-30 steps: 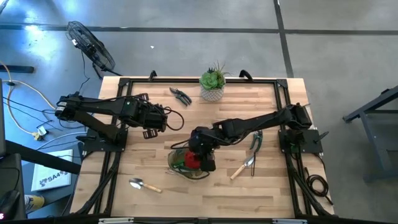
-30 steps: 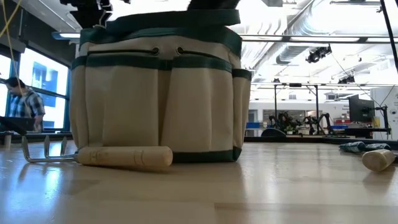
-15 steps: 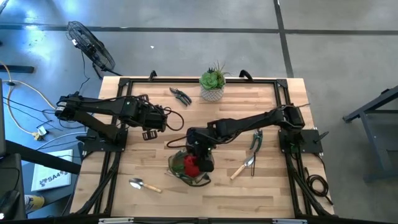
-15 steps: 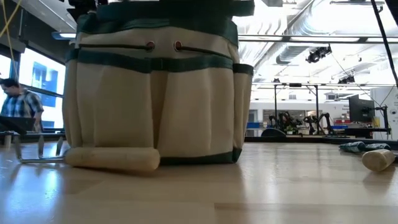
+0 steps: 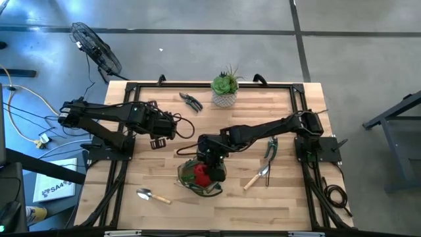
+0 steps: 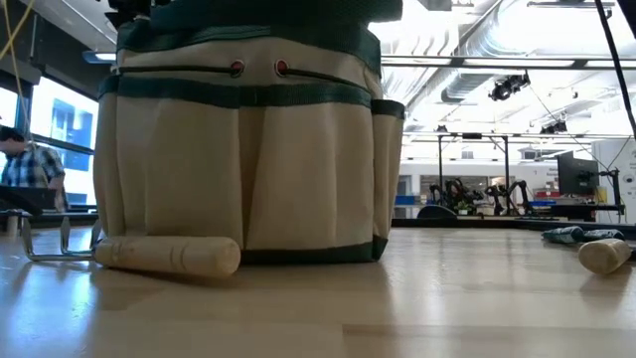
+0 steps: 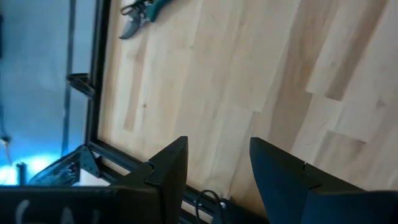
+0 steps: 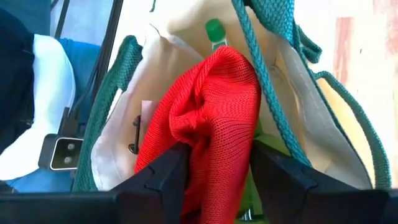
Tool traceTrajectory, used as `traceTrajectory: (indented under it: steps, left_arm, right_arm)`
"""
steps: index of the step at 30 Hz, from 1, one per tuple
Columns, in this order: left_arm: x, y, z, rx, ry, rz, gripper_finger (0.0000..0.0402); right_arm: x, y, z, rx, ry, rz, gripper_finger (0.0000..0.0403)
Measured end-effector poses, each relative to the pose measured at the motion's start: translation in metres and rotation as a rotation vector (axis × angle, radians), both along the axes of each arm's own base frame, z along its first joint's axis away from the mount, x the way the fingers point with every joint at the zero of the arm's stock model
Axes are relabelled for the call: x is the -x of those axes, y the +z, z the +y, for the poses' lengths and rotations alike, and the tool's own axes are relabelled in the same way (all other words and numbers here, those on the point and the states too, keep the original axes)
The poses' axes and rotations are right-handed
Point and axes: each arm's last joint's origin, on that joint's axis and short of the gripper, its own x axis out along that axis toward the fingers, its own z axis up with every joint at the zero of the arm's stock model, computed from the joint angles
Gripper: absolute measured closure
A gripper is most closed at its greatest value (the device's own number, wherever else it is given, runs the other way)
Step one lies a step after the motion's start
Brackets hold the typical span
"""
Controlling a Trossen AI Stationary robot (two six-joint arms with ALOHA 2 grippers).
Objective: Pick & Place Garden tools in Gardening bag
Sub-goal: Put the red gloves into the white gardening bag, then put the light brown trowel into the white gardening bag
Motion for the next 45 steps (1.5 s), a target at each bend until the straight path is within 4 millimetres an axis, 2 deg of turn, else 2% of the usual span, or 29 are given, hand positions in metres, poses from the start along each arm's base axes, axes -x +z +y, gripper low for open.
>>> traceTrajectory:
  steps: [5,13,22,26,30,38,41,45]
  left_arm:
    - [0.000,-0.001,-0.002,0.059,-0.020,0.013,0.0235]
    - [-0.001,-0.001,-0.002,0.063,-0.032,0.009,0.0235]
    - [-0.001,-0.001,-0.002,0.064,-0.032,0.010,0.0235]
    - [-0.001,-0.001,-0.002,0.065,-0.031,0.010,0.0235]
    - [-0.001,-0.001,-0.002,0.069,-0.023,0.008,0.0235]
    - [-0.002,-0.001,-0.002,0.072,-0.006,-0.012,0.0235]
    - [-0.009,0.000,-0.003,0.082,-0.012,-0.085,0.0235]
    - [-0.014,0.002,-0.003,0.079,-0.013,-0.140,0.0235]
  right_arm:
    - [-0.001,0.001,0.000,-0.003,-0.005,-0.010,0.0242]
    - [-0.003,0.003,0.000,-0.002,0.002,-0.048,0.0235]
    - [-0.004,0.006,0.009,-0.003,0.022,-0.086,0.0149]
    - [-0.001,0.016,0.009,0.036,0.023,-0.127,0.0129]
    - [0.011,0.037,0.005,0.148,-0.050,-0.175,0.0132]
    - [0.049,0.068,0.001,0.498,-0.296,-0.126,0.0140]
    - [0.066,0.077,-0.002,0.619,-0.403,-0.086,0.0140]
    - [0.091,0.081,-0.007,0.653,-0.569,0.031,0.0140]
